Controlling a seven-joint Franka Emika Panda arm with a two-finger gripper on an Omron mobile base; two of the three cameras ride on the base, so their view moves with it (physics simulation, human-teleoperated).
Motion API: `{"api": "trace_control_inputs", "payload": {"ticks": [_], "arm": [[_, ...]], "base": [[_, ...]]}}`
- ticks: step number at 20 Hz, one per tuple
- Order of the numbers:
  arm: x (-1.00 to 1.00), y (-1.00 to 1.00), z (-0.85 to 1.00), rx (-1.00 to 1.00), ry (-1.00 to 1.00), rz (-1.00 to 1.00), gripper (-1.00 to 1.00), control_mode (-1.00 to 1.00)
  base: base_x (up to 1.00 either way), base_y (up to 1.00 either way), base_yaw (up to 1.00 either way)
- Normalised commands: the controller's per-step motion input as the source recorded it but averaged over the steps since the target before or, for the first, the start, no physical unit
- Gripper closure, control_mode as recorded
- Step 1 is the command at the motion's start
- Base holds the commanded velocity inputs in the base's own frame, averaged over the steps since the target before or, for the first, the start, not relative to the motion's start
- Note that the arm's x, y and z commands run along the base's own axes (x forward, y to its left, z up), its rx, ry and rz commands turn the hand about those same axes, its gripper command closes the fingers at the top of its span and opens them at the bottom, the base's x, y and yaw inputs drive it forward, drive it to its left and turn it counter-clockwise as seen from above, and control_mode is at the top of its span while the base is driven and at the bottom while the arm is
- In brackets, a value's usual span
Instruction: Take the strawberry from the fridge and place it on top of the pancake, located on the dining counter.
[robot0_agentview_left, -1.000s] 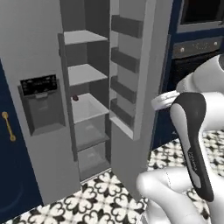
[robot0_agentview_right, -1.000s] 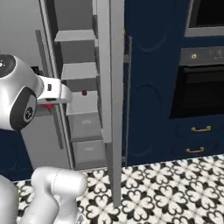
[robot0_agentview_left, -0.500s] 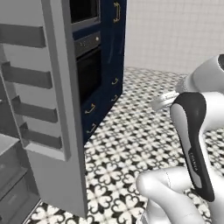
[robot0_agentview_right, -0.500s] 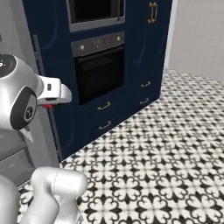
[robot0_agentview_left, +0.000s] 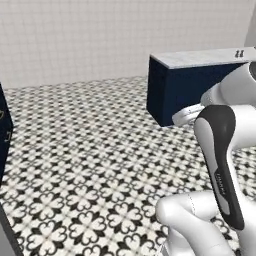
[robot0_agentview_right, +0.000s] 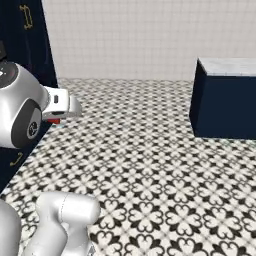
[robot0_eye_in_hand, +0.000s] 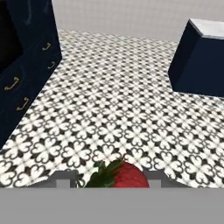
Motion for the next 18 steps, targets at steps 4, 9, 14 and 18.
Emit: {"api": "trace_control_inputs", "payload": {"ticks": [4,9,14,18], "arm": [[0.00,0.00,0.00,0.00,0.00,0.00,1.00,1.00],[0.00,0.00,0.00,0.00,0.00,0.00,1.00,1.00],[0.00,0.00,0.00,0.00,0.00,0.00,1.00,1.00],[0.00,0.00,0.00,0.00,0.00,0.00,1.00,1.00]], "base": [[0.05,0.00,-0.95],[0.68,0.08,-0.71],[1.00,0.96,-0.19],[1.00,1.00,-0.02]]}}
